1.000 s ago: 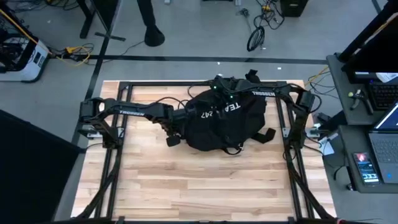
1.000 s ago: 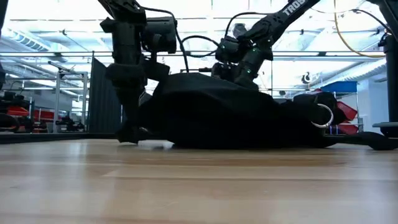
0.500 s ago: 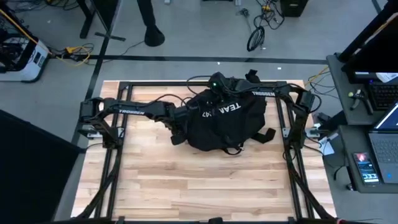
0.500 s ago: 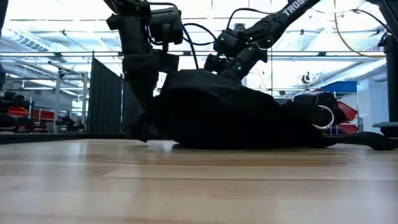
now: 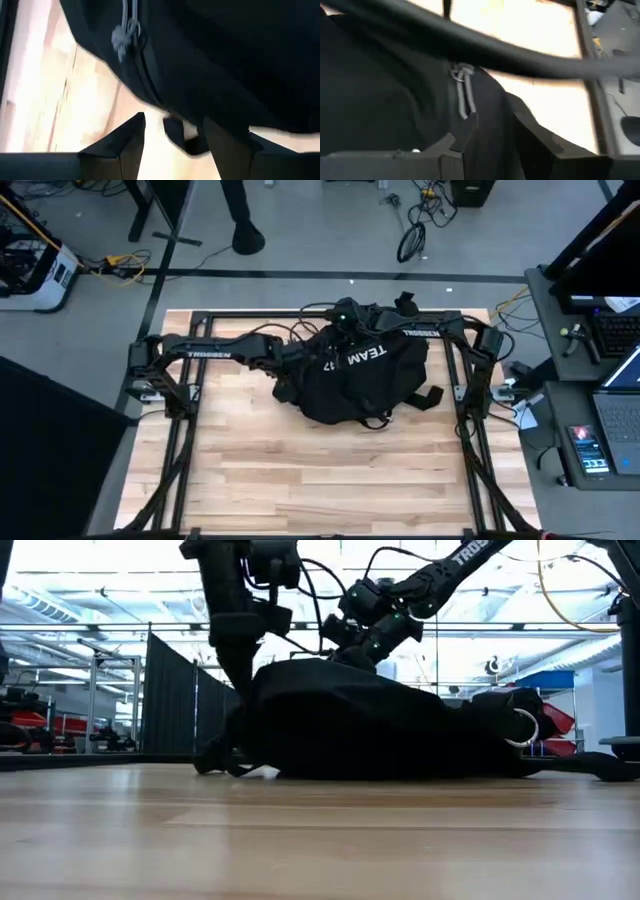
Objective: Unpack backpack
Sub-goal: Open the black backpack
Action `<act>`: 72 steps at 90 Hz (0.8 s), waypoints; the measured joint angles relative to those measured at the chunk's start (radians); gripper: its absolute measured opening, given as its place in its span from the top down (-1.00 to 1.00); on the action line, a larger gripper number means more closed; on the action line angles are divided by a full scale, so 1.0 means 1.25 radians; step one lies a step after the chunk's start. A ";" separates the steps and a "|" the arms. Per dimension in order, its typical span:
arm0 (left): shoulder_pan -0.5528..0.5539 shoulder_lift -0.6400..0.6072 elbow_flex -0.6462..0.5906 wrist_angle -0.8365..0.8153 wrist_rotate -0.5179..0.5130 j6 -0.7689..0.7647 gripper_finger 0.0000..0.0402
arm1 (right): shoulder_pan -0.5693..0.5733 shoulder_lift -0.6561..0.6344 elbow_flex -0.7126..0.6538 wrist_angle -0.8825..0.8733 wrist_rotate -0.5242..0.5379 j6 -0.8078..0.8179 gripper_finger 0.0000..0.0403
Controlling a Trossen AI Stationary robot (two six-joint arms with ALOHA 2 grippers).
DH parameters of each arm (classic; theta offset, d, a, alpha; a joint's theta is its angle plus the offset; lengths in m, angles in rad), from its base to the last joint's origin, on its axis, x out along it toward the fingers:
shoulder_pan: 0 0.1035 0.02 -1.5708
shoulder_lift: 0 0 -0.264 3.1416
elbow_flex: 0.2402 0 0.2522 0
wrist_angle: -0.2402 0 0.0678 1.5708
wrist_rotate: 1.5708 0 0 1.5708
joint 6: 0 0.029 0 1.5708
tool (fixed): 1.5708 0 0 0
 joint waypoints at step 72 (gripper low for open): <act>0.003 0.000 -0.027 -0.006 -0.001 -0.001 0.07 | 0.027 0.084 0.000 0.075 0.003 -0.004 0.50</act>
